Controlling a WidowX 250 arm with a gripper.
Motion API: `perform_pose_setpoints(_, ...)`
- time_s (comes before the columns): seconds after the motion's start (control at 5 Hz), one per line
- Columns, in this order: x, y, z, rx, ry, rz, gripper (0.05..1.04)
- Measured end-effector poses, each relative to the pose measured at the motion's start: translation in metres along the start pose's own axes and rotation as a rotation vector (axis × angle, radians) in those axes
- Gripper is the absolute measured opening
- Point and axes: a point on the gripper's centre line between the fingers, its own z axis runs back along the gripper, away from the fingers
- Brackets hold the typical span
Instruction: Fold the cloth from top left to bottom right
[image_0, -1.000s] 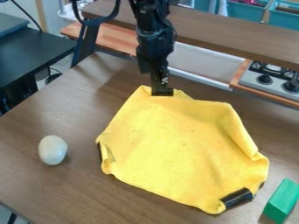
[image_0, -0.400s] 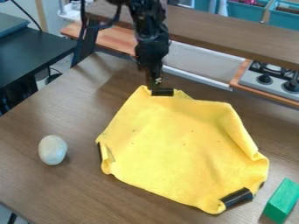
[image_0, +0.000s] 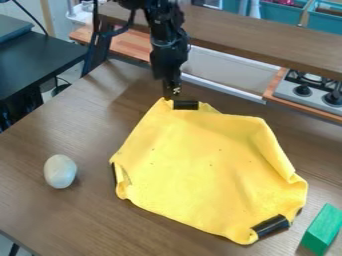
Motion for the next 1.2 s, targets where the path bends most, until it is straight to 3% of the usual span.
perform_pose_setpoints(0.2,0.004,0.007,0.0,0.024,-0.015,-0.023,1.0)
perform_pose_setpoints(0.4,0.0,0.005,-0.014,0.02,0.007,-0.017,1.0)
perform_pose_setpoints(0.6,0.002,0.011,-0.013,0.043,0.002,-0.012,1.0)
perform_pose_setpoints(0.8,0.001,0.013,-0.028,0.044,0.028,-0.004,1.0)
perform_pose_setpoints(1.2,0.006,0.018,-0.039,0.055,0.038,0.009,1.0)
